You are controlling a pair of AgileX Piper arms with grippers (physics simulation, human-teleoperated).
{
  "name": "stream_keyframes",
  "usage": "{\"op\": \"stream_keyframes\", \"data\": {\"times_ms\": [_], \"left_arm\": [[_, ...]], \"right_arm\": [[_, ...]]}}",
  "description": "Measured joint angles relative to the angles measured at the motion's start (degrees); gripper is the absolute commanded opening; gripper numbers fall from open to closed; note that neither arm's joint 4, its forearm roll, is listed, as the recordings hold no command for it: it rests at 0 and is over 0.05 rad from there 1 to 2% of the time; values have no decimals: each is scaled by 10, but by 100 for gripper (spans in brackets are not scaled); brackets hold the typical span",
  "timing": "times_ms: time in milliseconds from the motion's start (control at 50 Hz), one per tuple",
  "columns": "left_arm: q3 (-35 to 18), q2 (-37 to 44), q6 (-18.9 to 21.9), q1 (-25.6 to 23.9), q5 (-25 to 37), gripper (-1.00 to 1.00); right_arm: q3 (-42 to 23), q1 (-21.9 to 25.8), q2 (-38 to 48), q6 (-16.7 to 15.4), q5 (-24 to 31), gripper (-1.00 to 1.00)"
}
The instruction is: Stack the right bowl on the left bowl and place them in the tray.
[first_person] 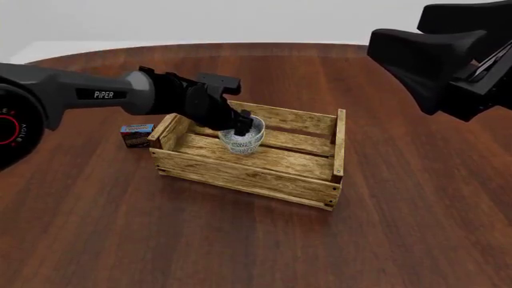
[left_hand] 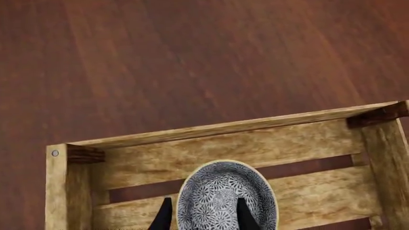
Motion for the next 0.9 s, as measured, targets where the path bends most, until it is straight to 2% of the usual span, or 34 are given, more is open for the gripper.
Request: {"op": "stream_keyframes", "data": {"times_ms": [620,900], "left_arm": [[40,-71,18,-3,4,100],[92,-132,23,3,-13,100]], "right_arm": [[0,5,1,-4,0,100],[1,5,4,-5,-2,100]]}}
